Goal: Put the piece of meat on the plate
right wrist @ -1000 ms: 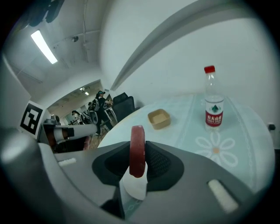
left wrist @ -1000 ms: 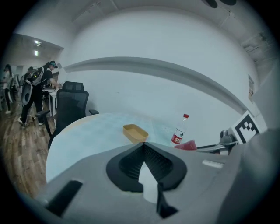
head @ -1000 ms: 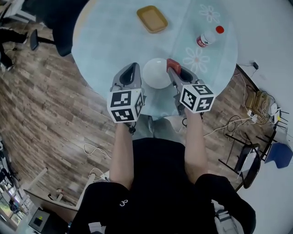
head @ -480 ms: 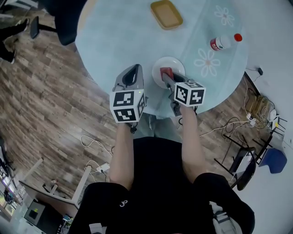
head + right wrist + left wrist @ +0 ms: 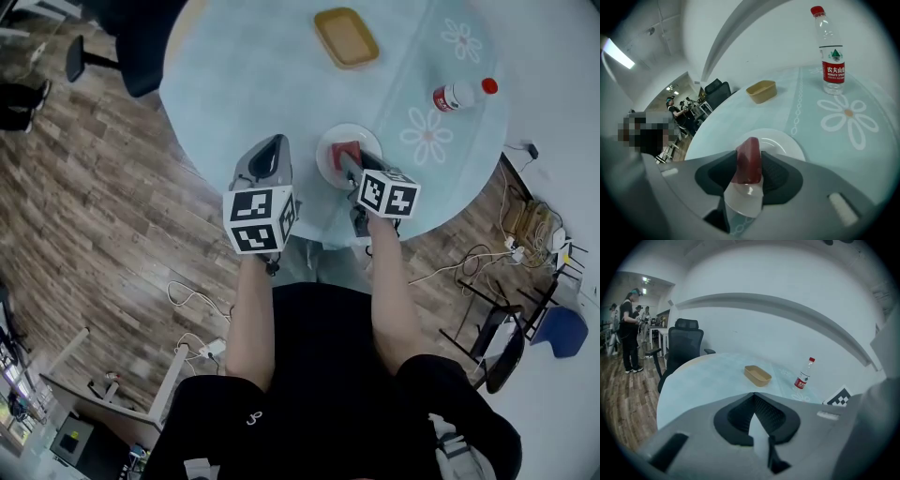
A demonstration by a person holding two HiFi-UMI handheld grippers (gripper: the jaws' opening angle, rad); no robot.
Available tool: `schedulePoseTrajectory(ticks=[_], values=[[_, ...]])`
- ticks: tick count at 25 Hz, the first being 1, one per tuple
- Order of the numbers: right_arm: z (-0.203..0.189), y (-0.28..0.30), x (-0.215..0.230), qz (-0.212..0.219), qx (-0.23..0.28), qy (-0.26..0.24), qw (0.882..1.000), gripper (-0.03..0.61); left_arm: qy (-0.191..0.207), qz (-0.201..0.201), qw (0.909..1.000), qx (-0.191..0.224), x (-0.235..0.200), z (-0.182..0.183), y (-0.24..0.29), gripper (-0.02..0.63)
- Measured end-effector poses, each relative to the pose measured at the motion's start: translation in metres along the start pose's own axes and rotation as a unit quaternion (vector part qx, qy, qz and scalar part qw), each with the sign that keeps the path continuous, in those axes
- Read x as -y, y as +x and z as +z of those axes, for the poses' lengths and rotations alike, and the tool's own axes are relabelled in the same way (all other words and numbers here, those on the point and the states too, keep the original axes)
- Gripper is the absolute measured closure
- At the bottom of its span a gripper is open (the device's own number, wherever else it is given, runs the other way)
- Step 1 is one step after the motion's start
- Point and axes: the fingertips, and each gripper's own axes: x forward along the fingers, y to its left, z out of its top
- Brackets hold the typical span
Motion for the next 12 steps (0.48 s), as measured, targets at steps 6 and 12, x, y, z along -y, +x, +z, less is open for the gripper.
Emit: schedulePoseTrajectory(ticks=[6, 12], values=[[0.011, -0.018, 0.019, -0.047, 0.038, -0.002, 0.998, 0.38, 0.01, -0.02, 0.9997, 0.003, 0.015, 0.009, 0.007, 0.618], [0.082, -0.079, 0.019, -0.051, 0.166, -0.017, 0.985, 0.506, 0.026, -0.056, 0.9974, 0.037, 0.047, 0.035, 0.009, 0.618]])
